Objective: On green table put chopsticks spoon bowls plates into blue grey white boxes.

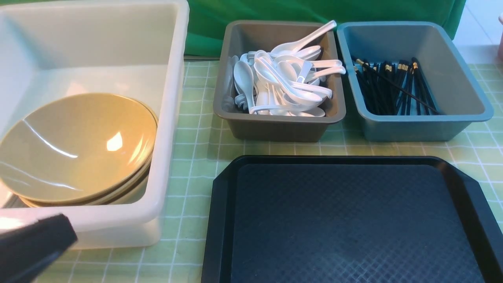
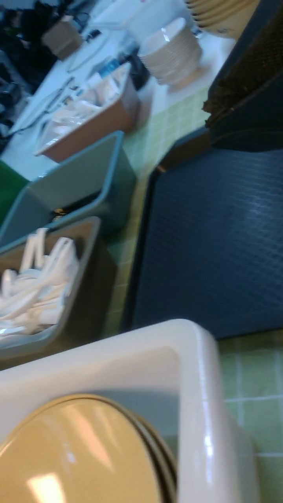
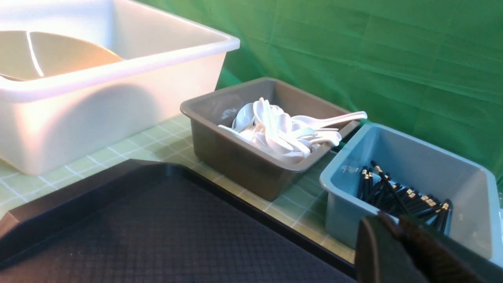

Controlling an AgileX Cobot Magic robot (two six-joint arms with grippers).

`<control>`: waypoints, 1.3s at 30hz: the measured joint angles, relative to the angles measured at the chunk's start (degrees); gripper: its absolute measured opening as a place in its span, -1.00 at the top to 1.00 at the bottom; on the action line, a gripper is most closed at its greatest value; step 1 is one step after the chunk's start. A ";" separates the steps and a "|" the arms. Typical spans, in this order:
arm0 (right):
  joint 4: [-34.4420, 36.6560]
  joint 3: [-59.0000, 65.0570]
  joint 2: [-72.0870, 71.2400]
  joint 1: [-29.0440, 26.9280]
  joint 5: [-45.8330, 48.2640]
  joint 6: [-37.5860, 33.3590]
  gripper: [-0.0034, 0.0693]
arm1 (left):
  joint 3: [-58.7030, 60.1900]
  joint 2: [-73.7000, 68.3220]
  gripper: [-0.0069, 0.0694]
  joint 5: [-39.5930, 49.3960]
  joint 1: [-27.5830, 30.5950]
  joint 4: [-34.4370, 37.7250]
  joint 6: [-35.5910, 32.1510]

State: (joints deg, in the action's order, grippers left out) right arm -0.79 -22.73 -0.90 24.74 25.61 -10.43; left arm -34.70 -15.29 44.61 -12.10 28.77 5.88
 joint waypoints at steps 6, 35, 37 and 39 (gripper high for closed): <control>0.00 0.00 0.00 0.00 0.25 0.00 0.70 | 0.28 0.22 0.82 -2.51 0.00 0.26 0.28; -0.06 0.00 0.00 0.00 0.25 0.00 0.65 | 22.38 14.50 0.82 -24.29 14.29 -32.45 -8.46; -0.06 0.00 0.00 0.00 0.25 0.00 0.65 | 25.27 15.29 0.82 -27.09 14.57 -32.89 -8.26; -0.08 0.00 -0.04 0.00 0.25 0.00 0.64 | 30.87 15.96 0.82 -31.56 14.58 -33.10 -8.13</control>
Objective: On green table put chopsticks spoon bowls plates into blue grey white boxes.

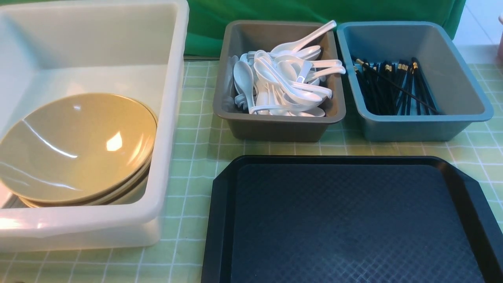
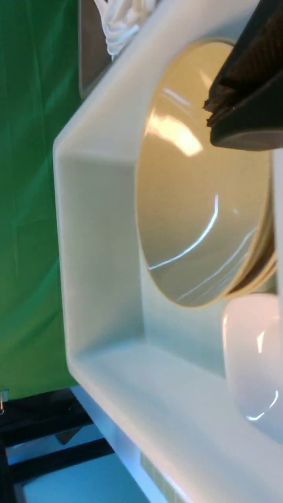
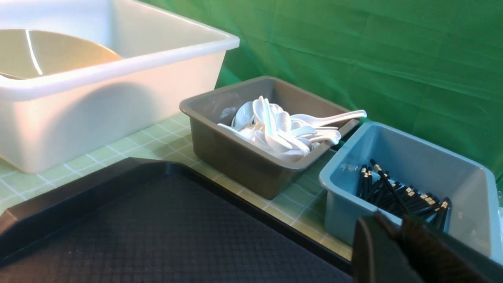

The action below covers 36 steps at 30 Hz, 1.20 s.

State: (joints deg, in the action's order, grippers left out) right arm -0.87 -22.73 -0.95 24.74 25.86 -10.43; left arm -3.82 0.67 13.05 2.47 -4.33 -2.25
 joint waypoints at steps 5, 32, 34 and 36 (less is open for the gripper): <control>0.00 0.00 0.00 0.00 0.00 0.00 0.63 | 5.34 0.06 0.82 1.73 -0.98 1.22 0.13; -0.05 0.00 -0.07 0.00 0.06 0.00 0.58 | 5.39 0.06 0.82 5.28 -5.92 2.36 0.18; -0.05 0.00 -0.07 0.00 0.06 0.00 0.58 | 5.39 0.06 0.82 5.28 -5.92 2.36 0.19; -0.05 0.00 -0.07 0.00 0.06 0.00 0.57 | 5.39 0.06 0.82 5.28 -5.92 2.36 0.19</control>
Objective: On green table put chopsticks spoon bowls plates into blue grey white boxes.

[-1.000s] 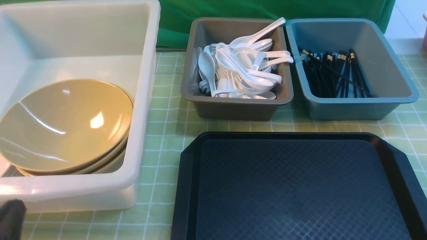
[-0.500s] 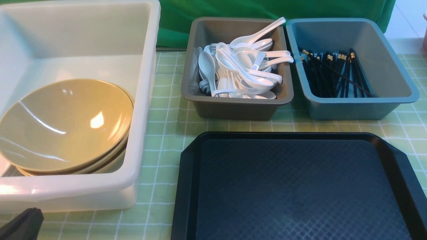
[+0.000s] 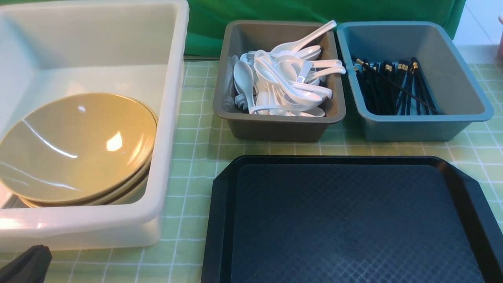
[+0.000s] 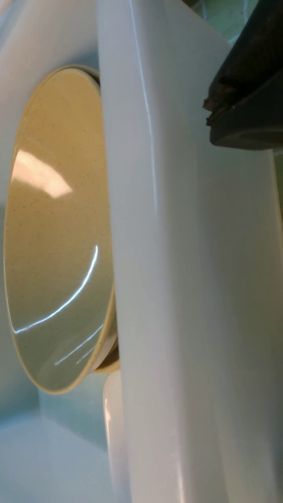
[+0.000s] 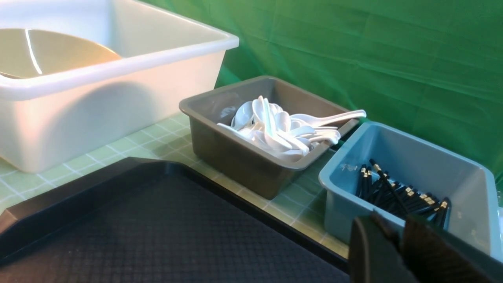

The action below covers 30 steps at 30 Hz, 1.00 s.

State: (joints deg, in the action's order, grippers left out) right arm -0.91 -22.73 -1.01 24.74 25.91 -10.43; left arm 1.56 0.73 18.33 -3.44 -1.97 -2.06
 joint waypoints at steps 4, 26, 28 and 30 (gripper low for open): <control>0.00 0.00 0.00 -0.15 0.06 0.00 0.56 | 0.00 0.00 0.82 0.00 0.00 0.00 0.00; -9.31 13.87 0.00 -21.22 1.41 13.21 0.52 | 0.00 0.00 0.82 0.00 0.00 0.17 0.00; -10.24 14.89 0.00 -20.03 1.35 13.56 0.52 | 0.00 0.00 0.82 0.00 0.00 0.18 0.00; -11.16 17.06 0.00 -19.08 -0.37 13.67 0.51 | 0.00 0.00 0.82 0.00 0.00 0.18 0.00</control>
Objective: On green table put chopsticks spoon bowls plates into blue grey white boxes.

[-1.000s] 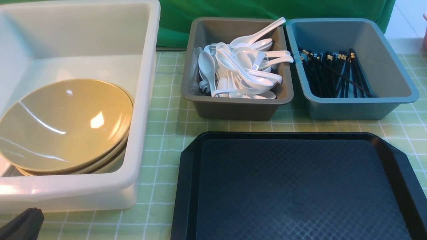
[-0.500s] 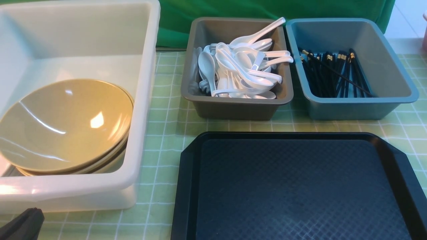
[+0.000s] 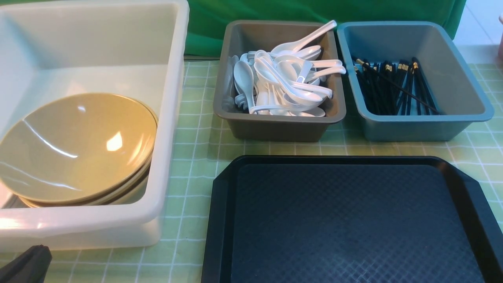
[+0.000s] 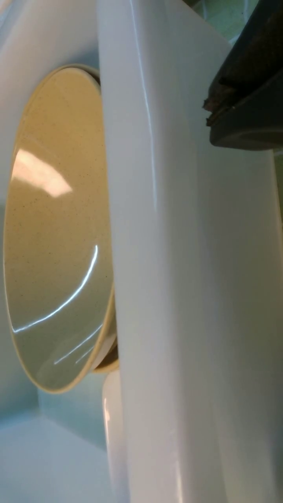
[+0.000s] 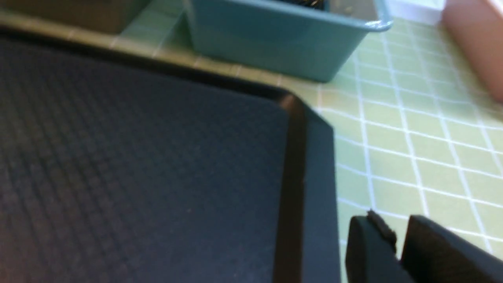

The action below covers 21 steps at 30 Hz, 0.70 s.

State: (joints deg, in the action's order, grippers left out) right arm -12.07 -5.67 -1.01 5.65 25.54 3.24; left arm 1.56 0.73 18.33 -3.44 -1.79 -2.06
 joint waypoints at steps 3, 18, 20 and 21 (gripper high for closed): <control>-0.24 2.62 0.00 -0.33 -2.73 0.18 0.51 | 0.00 0.00 0.82 0.00 0.00 0.00 0.00; -0.66 5.93 0.00 -8.62 -8.72 3.81 0.49 | 0.00 0.00 0.82 0.00 0.00 0.05 0.20; -0.60 6.00 0.00 -8.62 -9.06 6.87 0.48 | 0.00 0.00 0.82 0.00 0.00 0.05 0.20; -0.60 6.00 0.00 -8.62 -9.06 6.87 0.48 | 0.00 0.00 0.82 0.00 0.00 0.05 0.20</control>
State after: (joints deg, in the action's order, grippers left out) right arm -12.67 0.33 -1.01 -2.97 16.49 10.11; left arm 1.56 0.73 18.33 -3.44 -1.74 -1.86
